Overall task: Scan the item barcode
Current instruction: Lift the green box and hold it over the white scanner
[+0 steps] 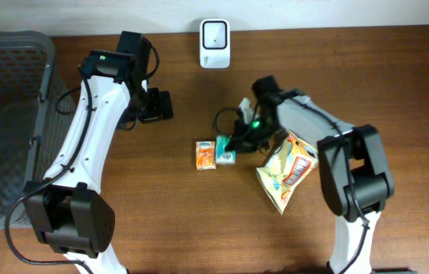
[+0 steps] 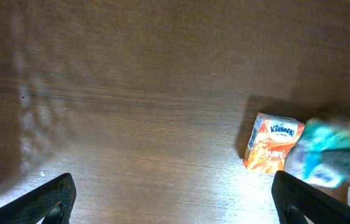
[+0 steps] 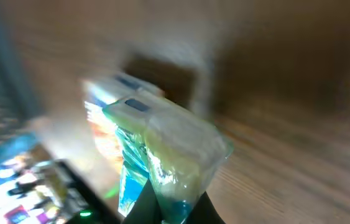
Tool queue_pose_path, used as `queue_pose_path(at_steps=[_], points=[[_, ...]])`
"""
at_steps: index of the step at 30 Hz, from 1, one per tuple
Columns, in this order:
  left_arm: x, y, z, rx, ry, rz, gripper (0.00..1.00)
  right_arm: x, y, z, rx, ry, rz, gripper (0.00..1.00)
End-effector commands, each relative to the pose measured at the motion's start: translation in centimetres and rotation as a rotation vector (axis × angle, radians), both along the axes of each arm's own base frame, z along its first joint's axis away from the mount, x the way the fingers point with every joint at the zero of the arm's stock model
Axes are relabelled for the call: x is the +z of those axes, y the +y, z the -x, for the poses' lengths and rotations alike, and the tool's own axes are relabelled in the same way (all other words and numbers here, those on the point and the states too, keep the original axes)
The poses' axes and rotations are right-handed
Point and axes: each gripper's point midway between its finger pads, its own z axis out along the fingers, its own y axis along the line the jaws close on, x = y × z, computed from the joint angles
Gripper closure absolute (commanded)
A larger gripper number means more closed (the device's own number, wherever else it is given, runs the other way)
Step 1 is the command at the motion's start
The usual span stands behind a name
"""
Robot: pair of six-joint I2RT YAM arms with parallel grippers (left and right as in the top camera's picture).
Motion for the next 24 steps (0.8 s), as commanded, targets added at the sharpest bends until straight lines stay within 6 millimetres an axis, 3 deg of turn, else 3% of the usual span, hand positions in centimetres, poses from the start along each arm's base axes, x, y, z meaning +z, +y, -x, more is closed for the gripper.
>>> queue_pose_path(at_steps=[1, 4, 8, 16, 24], points=[[-0.3, 0.3, -0.1, 0.016, 0.005, -0.006, 0.01, 6.5, -0.1, -2.9, -0.011, -0.056, -0.339, 0.96], [-0.3, 0.3, -0.1, 0.016, 0.005, -0.006, 0.01, 9.5, -1.6, -4.2, -0.023, -0.103, -0.490, 0.96], [-0.3, 0.3, -0.1, 0.016, 0.005, -0.006, 0.01, 13.3, -2.3, -4.0, 0.070, -0.275, -0.730, 0.96], [-0.3, 0.3, -0.1, 0.016, 0.005, -0.006, 0.01, 14.4, -0.8, -3.7, 0.179, -0.430, -0.805, 0.96], [-0.3, 0.3, -0.1, 0.016, 0.004, -0.006, 0.01, 14.7, -0.7, -4.1, 0.201, -0.484, -0.808, 0.96]])
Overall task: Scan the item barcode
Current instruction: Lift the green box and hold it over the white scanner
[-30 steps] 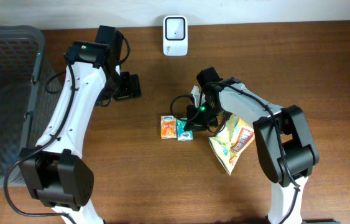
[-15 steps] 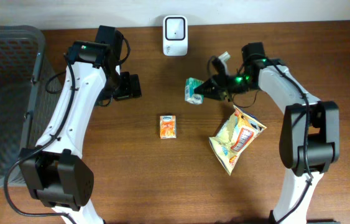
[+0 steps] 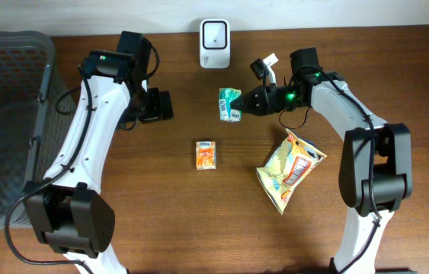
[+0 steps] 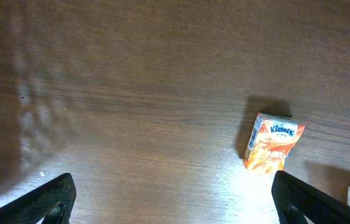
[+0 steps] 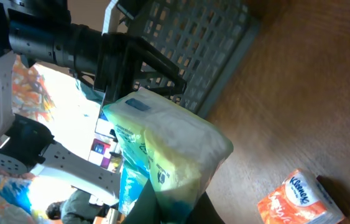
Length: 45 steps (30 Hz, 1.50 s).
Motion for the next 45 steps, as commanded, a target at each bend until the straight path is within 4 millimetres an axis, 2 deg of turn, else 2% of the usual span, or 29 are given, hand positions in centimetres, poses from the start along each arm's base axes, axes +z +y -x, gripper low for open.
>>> queue_pose_path(at_steps=[1, 7, 8, 10, 11, 13, 16, 18, 21, 23, 24, 26, 31, 34, 39, 45], points=[[-0.3, 0.3, -0.1, 0.016, 0.005, -0.006, 0.01, 1.0, 0.2, 0.0, 0.017, -0.029, -0.038, 0.96], [-0.3, 0.3, -0.1, 0.016, 0.005, -0.006, 0.01, 0.9, 0.2, -0.1, 0.014, -0.015, -0.031, 0.96], [-0.3, 0.3, -0.1, 0.016, 0.005, -0.006, 0.01, 0.1, 0.2, -0.5, -0.005, 0.001, 0.017, 0.96], [-0.3, 0.3, -0.1, 0.016, 0.005, -0.006, 0.01, -4.4, -0.7, -2.7, -0.158, 0.136, 0.294, 0.96], [-0.3, 0.3, -0.1, 0.016, 0.005, -0.006, 0.01, -7.0, -2.0, -4.1, -0.279, 0.216, 0.460, 0.96], [-0.3, 0.3, -0.1, 0.016, 0.005, -0.006, 0.01, -9.3, -4.6, -5.9, -0.435, 0.231, 0.698, 0.96], [-0.3, 0.3, -0.1, 0.016, 0.005, -0.006, 0.01, -8.7, -7.3, -7.9, -0.578, 0.154, 0.975, 0.96], [-0.3, 0.3, -0.1, 0.016, 0.005, -0.006, 0.01, -6.3, -9.2, -9.9, -0.710, 0.008, 1.189, 0.96], [-0.3, 0.3, -0.1, 0.016, 0.005, -0.006, 0.01, -1.6, -9.9, -12.8, -0.892, -0.237, 1.369, 0.96], [-0.3, 0.3, -0.1, 0.016, 0.005, -0.006, 0.01, 0.5, -8.5, -14.2, -0.933, -0.397, 1.401, 0.96], [-0.3, 0.3, -0.1, 0.016, 0.005, -0.006, 0.01, 1.5, -6.9, -15.0, -0.928, -0.498, 1.388, 0.96], [-0.3, 0.3, -0.1, 0.016, 0.005, -0.006, 0.01, 1.9, -4.1, -16.6, -0.929, -0.616, 1.337, 0.96], [-0.3, 0.3, -0.1, 0.016, 0.005, -0.006, 0.01, 1.0, -1.4, -21.2, -0.963, -0.875, 1.304, 0.96], [-0.3, 0.3, -0.1, 0.016, 0.005, -0.006, 0.01, -0.1, 0.3, -22.8, -0.878, -1.046, 1.294, 0.96], [-0.3, 0.3, -0.1, 0.016, 0.005, -0.006, 0.01, -2.6, 1.3, -23.8, -0.719, -1.240, 1.372, 0.96], [-0.3, 0.3, -0.1, 0.016, 0.005, -0.006, 0.01, -1.6, 1.5, -24.1, -0.758, -1.263, 1.351, 0.96]])
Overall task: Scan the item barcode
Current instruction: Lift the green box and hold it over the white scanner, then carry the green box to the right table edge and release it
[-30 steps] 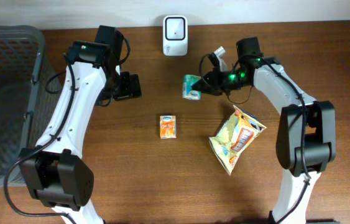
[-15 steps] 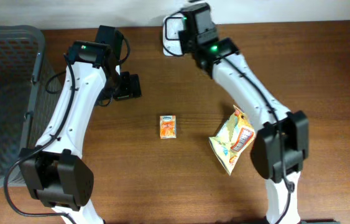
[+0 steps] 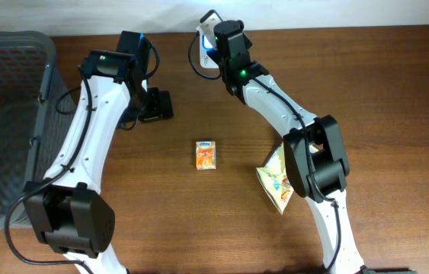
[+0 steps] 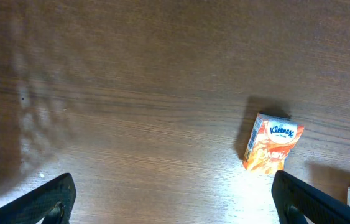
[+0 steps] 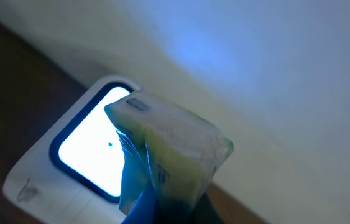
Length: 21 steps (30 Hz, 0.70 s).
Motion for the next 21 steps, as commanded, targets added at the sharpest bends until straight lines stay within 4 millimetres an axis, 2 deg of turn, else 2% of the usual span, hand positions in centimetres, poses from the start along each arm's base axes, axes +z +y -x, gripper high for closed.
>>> queue_pose_path(at_steps=[1, 2, 4, 6, 8, 10, 13, 14, 15, 16, 17, 21], points=[[-0.3, 0.3, 0.0, 0.016, 0.008, -0.007, 0.01, 1.3, 0.3, -0.1, 0.018, -0.029, 0.020, 0.96], [-0.3, 0.3, 0.0, 0.016, 0.007, -0.007, 0.01, 1.6, 0.2, -0.1, 0.002, -0.032, 0.002, 0.96], [-0.3, 0.3, 0.0, 0.016, 0.008, -0.007, 0.01, 3.3, -1.1, -0.2, -0.098, -0.059, -0.117, 0.96], [-0.3, 0.3, 0.0, 0.016, 0.008, -0.007, 0.01, 5.9, -3.0, -0.5, -0.184, -0.088, -0.297, 0.96], [-0.3, 0.3, 0.0, 0.016, 0.008, -0.007, 0.01, 8.8, -5.7, -0.6, -0.257, -0.123, -0.431, 0.96], [-0.3, 0.3, 0.0, 0.016, 0.008, -0.007, 0.01, 12.1, -10.1, -0.4, -0.340, -0.153, -0.519, 0.96], [-0.3, 0.3, 0.0, 0.016, 0.008, -0.007, 0.01, 14.2, -16.8, 0.7, -0.473, -0.140, -0.578, 0.96], [-0.3, 0.3, 0.0, 0.016, 0.008, -0.007, 0.01, 14.2, -19.4, 1.3, -0.538, -0.124, -0.617, 0.96], [-0.3, 0.3, 0.0, 0.016, 0.008, -0.007, 0.01, 13.8, -23.0, 2.3, -0.637, -0.098, -0.674, 0.96], [-0.3, 0.3, 0.0, 0.016, 0.008, -0.007, 0.01, 13.0, -26.7, 3.5, -0.737, -0.067, -0.714, 0.96], [-0.3, 0.3, 0.0, 0.016, 0.008, -0.007, 0.01, 12.2, -29.4, 4.5, -0.805, -0.037, -0.732, 0.96], [-0.3, 0.3, 0.0, 0.016, 0.008, -0.007, 0.01, 7.4, -40.6, 10.1, -1.078, 0.127, -0.709, 0.96]])
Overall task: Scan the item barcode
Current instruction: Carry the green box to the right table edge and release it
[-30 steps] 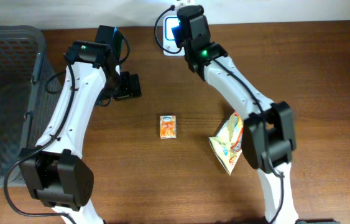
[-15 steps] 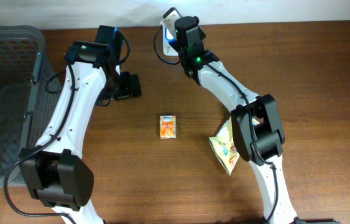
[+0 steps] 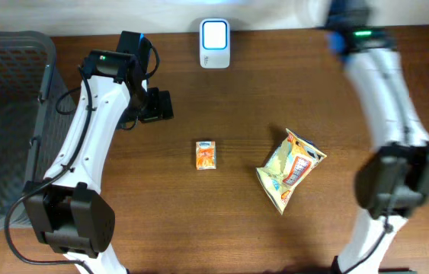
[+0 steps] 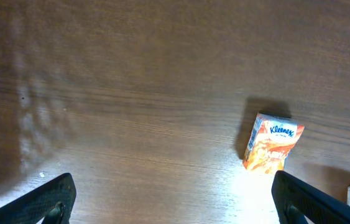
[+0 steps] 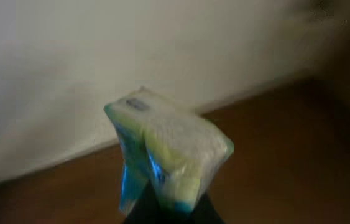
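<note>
A teal and pale green tissue pack (image 5: 168, 155) sits between the fingers of my right gripper (image 5: 165, 210), which is shut on its lower end. In the overhead view that arm (image 3: 374, 72) is blurred and reaches to the table's back edge at the right, well away from the white scanner (image 3: 215, 34), whose window glows. My left gripper (image 4: 175, 205) is open over bare wood, its fingertips (image 4: 47, 199) wide apart. An orange Kleenex pack (image 4: 273, 142) lies ahead and to its right, also seen mid-table in the overhead view (image 3: 207, 154).
A yellow snack bag (image 3: 290, 169) lies right of the orange pack. A grey mesh basket (image 3: 1, 114) fills the left end of the table. A red object shows at the right edge. A pale wall runs behind the table.
My right gripper was holding the tissue pack in front of the scanner's lit window. Now it is far to the right at the table's back edge, still shut on the pack. The left arm is unmoved.
My right gripper was shut on the tissue pack beside the orange pack on the table. Then it held the pack in the air right of the scanner, then right at the scanner's window. Now it holds it off to the right. The left gripper stayed open throughout.
</note>
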Tool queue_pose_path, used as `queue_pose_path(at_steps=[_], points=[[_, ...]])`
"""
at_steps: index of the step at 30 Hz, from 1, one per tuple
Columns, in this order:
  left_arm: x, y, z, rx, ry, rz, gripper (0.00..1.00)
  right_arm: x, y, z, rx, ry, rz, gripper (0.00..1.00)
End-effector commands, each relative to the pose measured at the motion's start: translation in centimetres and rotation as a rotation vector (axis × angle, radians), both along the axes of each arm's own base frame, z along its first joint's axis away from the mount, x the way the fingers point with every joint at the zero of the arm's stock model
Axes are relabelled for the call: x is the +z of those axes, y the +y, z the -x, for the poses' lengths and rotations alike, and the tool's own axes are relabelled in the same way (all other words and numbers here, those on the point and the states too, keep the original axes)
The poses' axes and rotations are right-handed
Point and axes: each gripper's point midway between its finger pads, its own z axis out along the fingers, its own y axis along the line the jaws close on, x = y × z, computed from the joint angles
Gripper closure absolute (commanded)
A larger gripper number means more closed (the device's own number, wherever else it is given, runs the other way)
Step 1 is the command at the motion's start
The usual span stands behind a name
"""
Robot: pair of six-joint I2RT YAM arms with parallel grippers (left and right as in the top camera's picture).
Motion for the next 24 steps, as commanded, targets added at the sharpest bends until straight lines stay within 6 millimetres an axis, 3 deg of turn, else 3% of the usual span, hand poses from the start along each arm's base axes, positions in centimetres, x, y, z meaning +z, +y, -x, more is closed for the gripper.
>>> queue_pose_path(at_steps=[1, 5, 9, 14, 17, 18, 19, 20, 24], points=[[-0.3, 0.3, 0.0, 0.016, 0.007, -0.006, 0.01, -4.3, -8.8, 4.8, -0.231, 0.125, -0.127, 0.96], [-0.3, 0.3, 0.0, 0.016, 0.007, -0.006, 0.01, -7.7, -16.3, 10.2, -0.391, 0.239, -0.171, 0.96], [-0.3, 0.3, 0.0, 0.016, 0.007, -0.006, 0.01, -10.8, -21.8, 14.5, -0.520, 0.282, -0.204, 0.96], [-0.3, 0.3, 0.0, 0.016, 0.007, -0.006, 0.01, -14.1, -25.3, 17.0, -0.599, 0.303, -0.225, 0.96], [-0.3, 0.3, 0.0, 0.016, 0.007, -0.006, 0.01, -15.3, -26.3, 17.7, -0.620, 0.306, -0.231, 0.93], [-0.3, 0.3, 0.0, 0.016, 0.007, -0.006, 0.01, -15.5, -26.5, 17.7, -0.622, 0.303, -0.233, 0.87], [-0.3, 0.3, 0.0, 0.016, 0.007, -0.006, 0.01, -15.5, -26.6, 17.6, -0.622, 0.299, -0.232, 0.71], [-0.3, 0.3, 0.0, 0.016, 0.007, -0.006, 0.01, -15.5, -26.6, 17.5, -0.622, 0.296, -0.230, 0.62], [-0.3, 0.3, 0.0, 0.016, 0.007, -0.006, 0.01, -15.5, -26.4, 17.5, -0.613, 0.301, -0.236, 0.33]])
